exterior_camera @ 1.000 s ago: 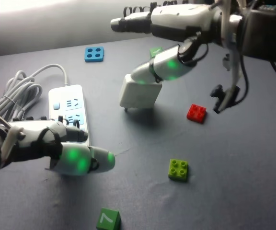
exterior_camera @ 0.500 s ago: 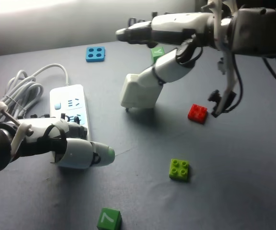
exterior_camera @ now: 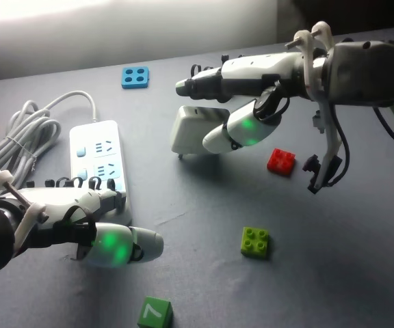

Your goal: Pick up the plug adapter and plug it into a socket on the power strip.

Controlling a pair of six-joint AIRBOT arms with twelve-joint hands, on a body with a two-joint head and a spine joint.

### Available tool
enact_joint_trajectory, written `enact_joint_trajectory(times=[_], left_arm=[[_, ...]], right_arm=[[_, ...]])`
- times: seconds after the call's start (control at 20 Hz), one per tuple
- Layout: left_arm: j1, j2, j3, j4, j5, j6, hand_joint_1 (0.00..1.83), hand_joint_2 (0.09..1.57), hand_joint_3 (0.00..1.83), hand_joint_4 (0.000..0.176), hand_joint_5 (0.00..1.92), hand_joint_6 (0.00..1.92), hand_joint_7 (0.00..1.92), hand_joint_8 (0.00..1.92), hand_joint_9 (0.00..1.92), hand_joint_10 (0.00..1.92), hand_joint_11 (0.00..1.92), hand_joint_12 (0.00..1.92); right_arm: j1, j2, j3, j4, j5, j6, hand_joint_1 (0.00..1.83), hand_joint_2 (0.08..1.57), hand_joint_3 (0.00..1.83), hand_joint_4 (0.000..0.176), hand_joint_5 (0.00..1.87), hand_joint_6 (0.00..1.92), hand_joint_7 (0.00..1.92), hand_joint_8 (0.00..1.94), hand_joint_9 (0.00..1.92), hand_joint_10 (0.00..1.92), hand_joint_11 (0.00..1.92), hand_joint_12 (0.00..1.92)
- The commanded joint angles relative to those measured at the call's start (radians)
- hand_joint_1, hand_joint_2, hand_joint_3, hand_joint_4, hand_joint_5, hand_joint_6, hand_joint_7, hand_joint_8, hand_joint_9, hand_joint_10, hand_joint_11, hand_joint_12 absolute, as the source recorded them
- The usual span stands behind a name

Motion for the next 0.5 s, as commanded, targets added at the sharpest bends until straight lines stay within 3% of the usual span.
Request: enact_joint_trajectory(times=[0.0, 0.15, 0.3, 0.45], left_arm=[[0.000, 0.005, 0.003, 0.002, 0.022, -0.003, 0.00, 1.18, 0.00, 0.000, 0.08, 0.00, 0.09, 0.01, 0.07, 0.01, 0.02, 0.01], [-0.003, 0.007, 0.011, 0.002, 0.022, -0.002, 0.00, 1.18, 0.00, 0.000, 0.09, 0.00, 0.10, 0.01, 0.08, 0.02, 0.03, 0.02], [-0.004, 0.009, 0.007, 0.002, 0.021, -0.002, 0.00, 1.19, 0.00, 0.000, 0.08, 0.00, 0.08, 0.00, 0.05, 0.00, 0.00, 0.01], [-0.001, 0.009, 0.012, 0.002, 0.021, -0.002, 0.00, 1.18, 0.00, 0.000, 0.09, 0.01, 0.09, 0.01, 0.08, 0.01, 0.02, 0.02]], right_arm=[[0.010, -0.001, 0.008, 0.013, 0.101, 0.000, 0.87, 1.19, 0.00, 0.000, 0.11, 0.00, 0.15, 0.00, 0.19, 0.00, 0.00, 0.71], [0.012, -0.023, 0.034, 0.013, 0.111, -0.003, 0.92, 1.16, 0.00, 0.000, 0.14, 0.01, 0.16, 0.01, 0.20, 0.01, 0.00, 0.74], [0.008, -0.047, 0.063, 0.012, 0.114, -0.003, 0.86, 1.24, 0.01, 0.000, 0.14, 0.00, 0.17, 0.00, 0.19, 0.00, 0.00, 0.69], [-0.002, -0.079, 0.104, 0.012, 0.114, -0.004, 0.94, 1.20, 0.00, 0.000, 0.15, 0.01, 0.18, 0.01, 0.20, 0.01, 0.00, 0.65]])
